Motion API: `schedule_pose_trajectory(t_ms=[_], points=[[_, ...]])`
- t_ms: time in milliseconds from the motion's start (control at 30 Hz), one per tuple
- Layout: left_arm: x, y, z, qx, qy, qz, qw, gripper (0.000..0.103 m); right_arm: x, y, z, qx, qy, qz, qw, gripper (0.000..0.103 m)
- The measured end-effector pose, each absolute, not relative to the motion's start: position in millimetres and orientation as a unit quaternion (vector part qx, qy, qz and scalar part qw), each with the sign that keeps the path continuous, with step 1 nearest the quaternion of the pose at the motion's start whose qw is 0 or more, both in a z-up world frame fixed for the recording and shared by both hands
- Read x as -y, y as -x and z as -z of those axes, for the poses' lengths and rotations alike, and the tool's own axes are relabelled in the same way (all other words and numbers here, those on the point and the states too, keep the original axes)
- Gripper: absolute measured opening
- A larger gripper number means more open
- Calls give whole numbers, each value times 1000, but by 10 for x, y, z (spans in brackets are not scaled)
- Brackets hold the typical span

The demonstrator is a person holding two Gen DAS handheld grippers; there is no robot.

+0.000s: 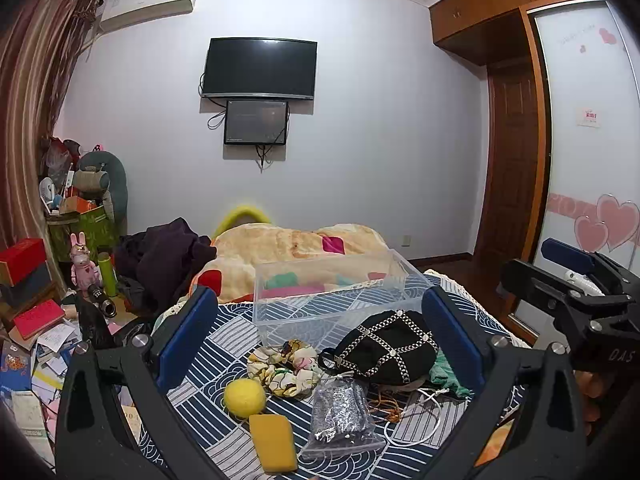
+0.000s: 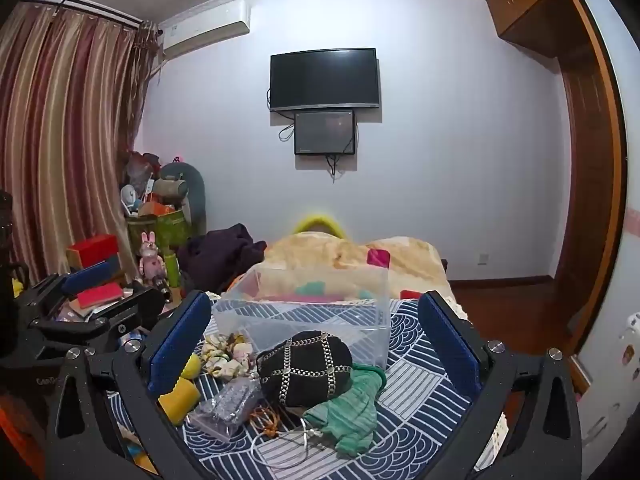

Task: Organize soft objects

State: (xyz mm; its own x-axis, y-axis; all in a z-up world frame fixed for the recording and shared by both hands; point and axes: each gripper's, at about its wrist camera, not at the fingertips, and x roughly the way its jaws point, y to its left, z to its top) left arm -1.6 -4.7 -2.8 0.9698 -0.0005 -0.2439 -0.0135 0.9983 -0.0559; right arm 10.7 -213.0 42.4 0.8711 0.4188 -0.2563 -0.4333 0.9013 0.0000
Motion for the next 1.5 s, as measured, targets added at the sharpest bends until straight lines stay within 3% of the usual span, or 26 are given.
schedule_pose_trajectory(t_ms=[1500], points=[[63, 18, 25, -124, 28, -4, 992, 103, 2112, -117, -366, -131, 26, -225, 965, 103]])
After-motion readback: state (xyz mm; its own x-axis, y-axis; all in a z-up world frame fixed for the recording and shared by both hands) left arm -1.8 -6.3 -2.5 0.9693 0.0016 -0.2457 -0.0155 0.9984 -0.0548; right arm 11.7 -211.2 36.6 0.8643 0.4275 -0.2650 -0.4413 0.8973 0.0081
